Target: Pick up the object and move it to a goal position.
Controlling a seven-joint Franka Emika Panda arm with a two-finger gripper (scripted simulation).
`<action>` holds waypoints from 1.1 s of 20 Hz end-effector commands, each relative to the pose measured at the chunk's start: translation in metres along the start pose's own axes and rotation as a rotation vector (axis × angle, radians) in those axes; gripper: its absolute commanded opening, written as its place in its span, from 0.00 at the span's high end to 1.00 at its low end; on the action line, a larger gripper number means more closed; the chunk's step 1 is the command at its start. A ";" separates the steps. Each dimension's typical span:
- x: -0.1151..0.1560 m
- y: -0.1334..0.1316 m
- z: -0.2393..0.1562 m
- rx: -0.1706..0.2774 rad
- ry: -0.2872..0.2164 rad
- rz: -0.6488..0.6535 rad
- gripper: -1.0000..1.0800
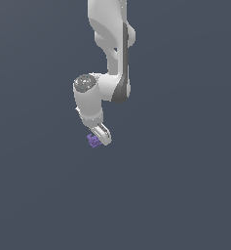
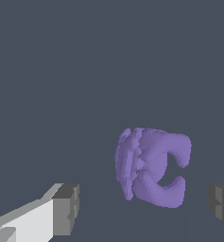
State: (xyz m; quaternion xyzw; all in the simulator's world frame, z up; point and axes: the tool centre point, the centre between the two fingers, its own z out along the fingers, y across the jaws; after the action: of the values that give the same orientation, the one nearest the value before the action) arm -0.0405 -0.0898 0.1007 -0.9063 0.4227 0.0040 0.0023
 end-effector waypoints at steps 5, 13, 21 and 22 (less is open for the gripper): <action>0.004 0.012 0.006 0.000 0.007 0.111 0.04; 0.005 0.015 0.008 0.000 0.009 0.137 0.04; 0.005 0.016 0.035 -0.001 0.009 0.141 0.04; 0.005 0.016 0.040 -0.001 0.009 0.142 0.04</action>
State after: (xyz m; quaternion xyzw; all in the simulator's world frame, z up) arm -0.0491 -0.1035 0.0687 -0.8743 0.4853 -0.0001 0.0001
